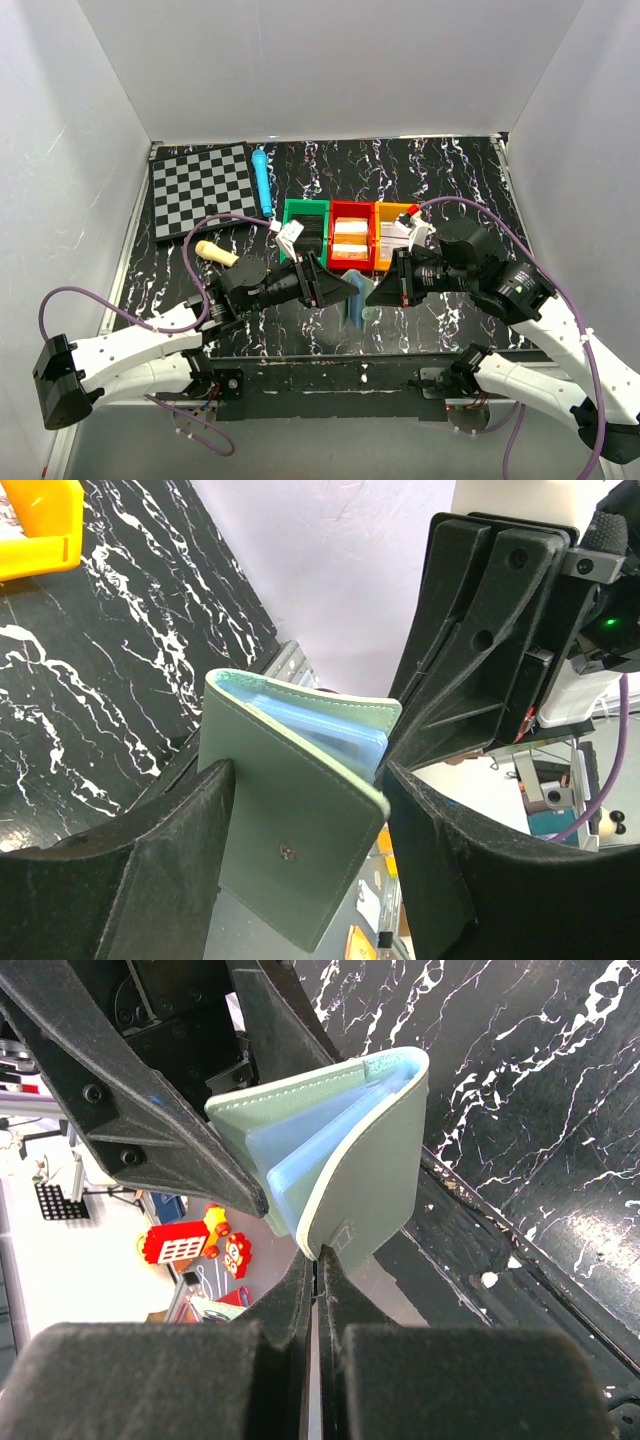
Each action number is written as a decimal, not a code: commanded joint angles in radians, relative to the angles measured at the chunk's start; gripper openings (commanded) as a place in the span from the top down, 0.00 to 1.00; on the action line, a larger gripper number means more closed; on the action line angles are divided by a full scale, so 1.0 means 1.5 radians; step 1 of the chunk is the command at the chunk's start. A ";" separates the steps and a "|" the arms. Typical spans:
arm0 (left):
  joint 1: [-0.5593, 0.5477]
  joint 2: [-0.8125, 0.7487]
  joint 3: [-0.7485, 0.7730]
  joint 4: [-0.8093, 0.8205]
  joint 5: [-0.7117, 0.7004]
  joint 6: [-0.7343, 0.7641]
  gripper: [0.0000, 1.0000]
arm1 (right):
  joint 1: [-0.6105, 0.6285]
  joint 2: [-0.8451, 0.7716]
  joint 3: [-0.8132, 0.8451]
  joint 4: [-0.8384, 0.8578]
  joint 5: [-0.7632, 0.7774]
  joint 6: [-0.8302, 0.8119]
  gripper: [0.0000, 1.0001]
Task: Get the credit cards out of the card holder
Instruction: Open the card holder.
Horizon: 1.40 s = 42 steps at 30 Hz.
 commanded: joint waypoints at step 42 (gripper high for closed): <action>-0.009 -0.041 0.039 -0.057 -0.026 0.040 0.87 | -0.002 -0.038 -0.031 0.050 0.007 0.004 0.99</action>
